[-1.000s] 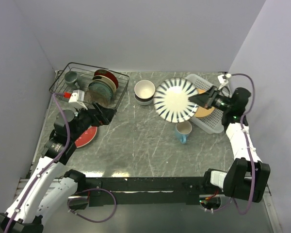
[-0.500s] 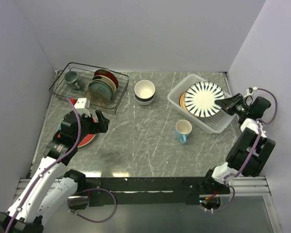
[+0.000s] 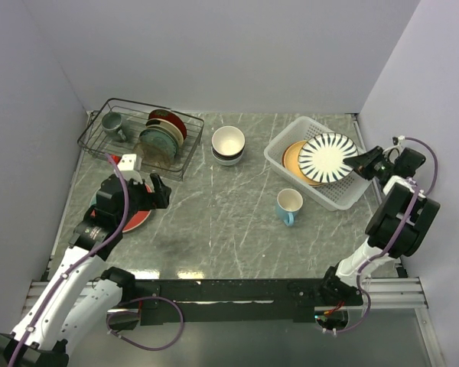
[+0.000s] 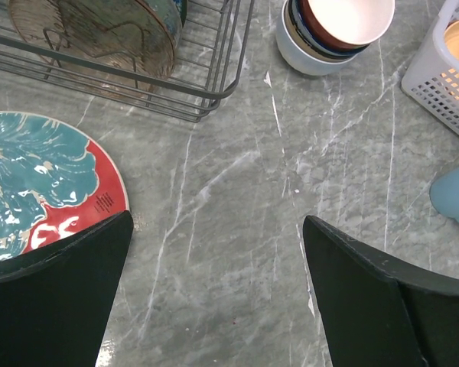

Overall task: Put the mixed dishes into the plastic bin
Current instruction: Place the plate in the plastic bin.

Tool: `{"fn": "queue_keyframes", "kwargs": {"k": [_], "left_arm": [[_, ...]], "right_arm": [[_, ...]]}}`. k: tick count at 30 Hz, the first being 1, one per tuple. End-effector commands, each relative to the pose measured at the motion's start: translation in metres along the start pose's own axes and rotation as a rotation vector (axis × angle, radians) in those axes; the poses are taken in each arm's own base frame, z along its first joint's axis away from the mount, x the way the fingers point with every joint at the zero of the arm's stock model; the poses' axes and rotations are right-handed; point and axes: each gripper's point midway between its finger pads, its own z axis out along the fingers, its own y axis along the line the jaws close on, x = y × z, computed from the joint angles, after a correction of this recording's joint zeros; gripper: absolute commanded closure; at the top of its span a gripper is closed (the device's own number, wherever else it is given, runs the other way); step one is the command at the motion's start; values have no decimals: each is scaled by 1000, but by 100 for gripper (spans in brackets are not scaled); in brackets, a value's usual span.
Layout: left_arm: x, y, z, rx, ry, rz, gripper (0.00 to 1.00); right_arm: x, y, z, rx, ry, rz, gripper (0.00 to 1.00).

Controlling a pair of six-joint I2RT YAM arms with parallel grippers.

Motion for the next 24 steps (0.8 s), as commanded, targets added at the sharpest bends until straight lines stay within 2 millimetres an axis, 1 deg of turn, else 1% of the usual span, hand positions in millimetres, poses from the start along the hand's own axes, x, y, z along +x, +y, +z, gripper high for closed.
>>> {"fn": "queue_keyframes", "kwargs": {"k": [1,4,7,8,9,10,11,12,13,15,16,17,18,19,20,21,22,24], "left_arm": [[-5,4,2,-22,-15,5,1],[-5,4,2,-26,-17,3,1],[-5,5,2,-28,-17,2,1],[-5,5,2,-29,-18,0,1],[-5,5,2,-28,-17,0,1],[-5,5,2,-28,-16,0,1],[-4,5,3,-29,-13,1,1],[-5,5,2,-30,-16,0,1],[-4,5,2,-30,-13,-1,1],[-5,5,2,-29,-19,0,1],[-5,5,2,-30,-20,0,1],[-6,6,0,-35,-24,-2,1],[-7,7,-1,-38,-28,-6,1],[-8,7,-2,-42,-37,-8,1],[-11,7,-4,-40,-54,-8,1],[-12,7,-5,-40,-60,-9,1],[-13,7,-6,-39,-67,-10,1],[-15,8,-9,-39,-81,-13,1]], "right_arm": [[-30,17,6,-56,-29,-69,100],[-22,14,16,-45,0,-74,99],[-17,14,24,-32,28,-84,96],[-18,14,27,-30,33,-91,92],[-13,14,30,-23,55,-83,90],[-15,12,34,-9,58,-102,84],[-14,12,36,-1,67,-106,81],[-7,13,40,5,93,-103,77],[-12,11,42,26,94,-141,69],[-8,9,43,62,127,-149,61],[-15,9,44,90,118,-201,54],[-16,8,44,111,122,-217,50],[-13,5,42,140,146,-239,43],[-20,11,45,151,145,-274,38],[-18,6,43,195,162,-279,36],[-19,5,43,209,169,-310,34],[-22,9,46,216,171,-338,32],[-21,3,45,275,197,-379,30]]}}
